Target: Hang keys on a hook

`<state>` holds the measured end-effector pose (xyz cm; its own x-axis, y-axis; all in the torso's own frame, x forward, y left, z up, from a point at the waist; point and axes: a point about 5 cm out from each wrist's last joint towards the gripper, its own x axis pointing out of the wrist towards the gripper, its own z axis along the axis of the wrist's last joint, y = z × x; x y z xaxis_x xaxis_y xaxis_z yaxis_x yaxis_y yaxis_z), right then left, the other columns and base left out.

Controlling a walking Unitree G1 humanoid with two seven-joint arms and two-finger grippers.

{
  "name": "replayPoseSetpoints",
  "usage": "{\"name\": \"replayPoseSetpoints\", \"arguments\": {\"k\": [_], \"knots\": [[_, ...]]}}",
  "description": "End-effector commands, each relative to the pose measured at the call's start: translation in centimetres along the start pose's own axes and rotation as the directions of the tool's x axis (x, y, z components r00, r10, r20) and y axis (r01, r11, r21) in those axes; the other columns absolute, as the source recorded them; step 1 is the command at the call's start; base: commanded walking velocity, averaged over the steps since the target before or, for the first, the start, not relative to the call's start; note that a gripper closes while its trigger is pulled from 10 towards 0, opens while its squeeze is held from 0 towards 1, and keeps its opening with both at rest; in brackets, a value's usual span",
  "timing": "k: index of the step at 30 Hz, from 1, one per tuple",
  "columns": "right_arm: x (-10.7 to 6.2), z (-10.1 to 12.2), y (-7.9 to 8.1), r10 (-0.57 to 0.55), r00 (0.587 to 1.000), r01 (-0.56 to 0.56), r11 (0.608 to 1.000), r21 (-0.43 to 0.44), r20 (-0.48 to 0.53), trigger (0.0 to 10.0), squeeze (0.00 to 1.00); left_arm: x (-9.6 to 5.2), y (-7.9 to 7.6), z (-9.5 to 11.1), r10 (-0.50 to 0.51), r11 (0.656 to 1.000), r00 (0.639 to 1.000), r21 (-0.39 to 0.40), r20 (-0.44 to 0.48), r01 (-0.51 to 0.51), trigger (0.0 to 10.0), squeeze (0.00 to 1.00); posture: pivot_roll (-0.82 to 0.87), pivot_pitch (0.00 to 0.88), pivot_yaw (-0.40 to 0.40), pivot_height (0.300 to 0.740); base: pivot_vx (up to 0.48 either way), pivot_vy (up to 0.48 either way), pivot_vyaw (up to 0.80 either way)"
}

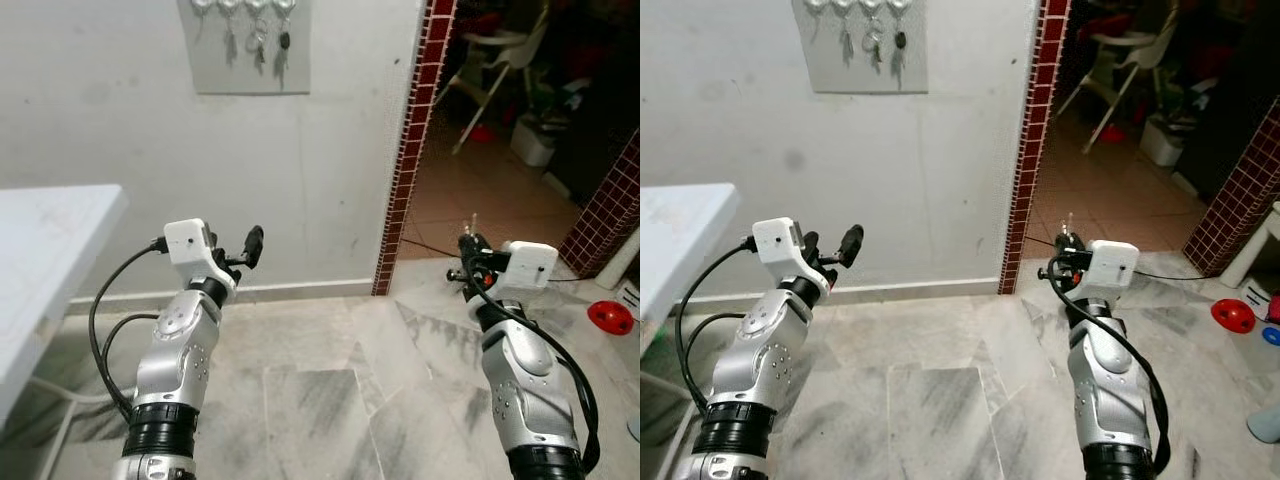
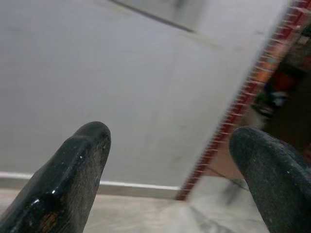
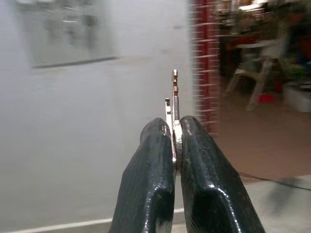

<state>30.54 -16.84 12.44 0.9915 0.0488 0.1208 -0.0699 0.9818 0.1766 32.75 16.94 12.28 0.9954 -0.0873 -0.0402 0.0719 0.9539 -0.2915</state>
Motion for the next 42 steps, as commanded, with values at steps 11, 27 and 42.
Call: {"name": "replayPoseSetpoints", "arguments": {"k": [11, 27, 42], "knots": [[0.18, 0.82, -0.24, 0.007, 1.0, -0.006, 1.0, -0.017, 0.027, 10.0, 0.0, 0.21, -0.59, 0.31, -0.009, 0.999, 1.0, 0.037, 0.009, 0.009, 10.0, 0.0, -0.04, 0.0, -0.011, 0.715, 0.0, 0.374, 0.0], [0.27, 0.7, 0.03, 0.022, 1.0, -0.022, 1.0, -0.013, 0.019, 10.0, 0.0, 0.02, -0.48, 0.19, 0.009, 0.998, 1.0, 0.06, 0.008, -0.01, 10.0, 0.0, -0.03, 0.0, -0.013, 0.715, 0.0, 0.0, 0.0], [0.46, 1.35, -0.29, 0.031, 0.999, -0.03, 0.999, -0.02, 0.039, 10.0, 0.0, 0.18, -0.7, 0.76, -0.022, 0.999, 1.0, 0.04, 0.023, 0.021, 10.0, 0.0, -0.03, 0.0, -0.018, 0.715, 0.106, 0.0, 0.0]]}}
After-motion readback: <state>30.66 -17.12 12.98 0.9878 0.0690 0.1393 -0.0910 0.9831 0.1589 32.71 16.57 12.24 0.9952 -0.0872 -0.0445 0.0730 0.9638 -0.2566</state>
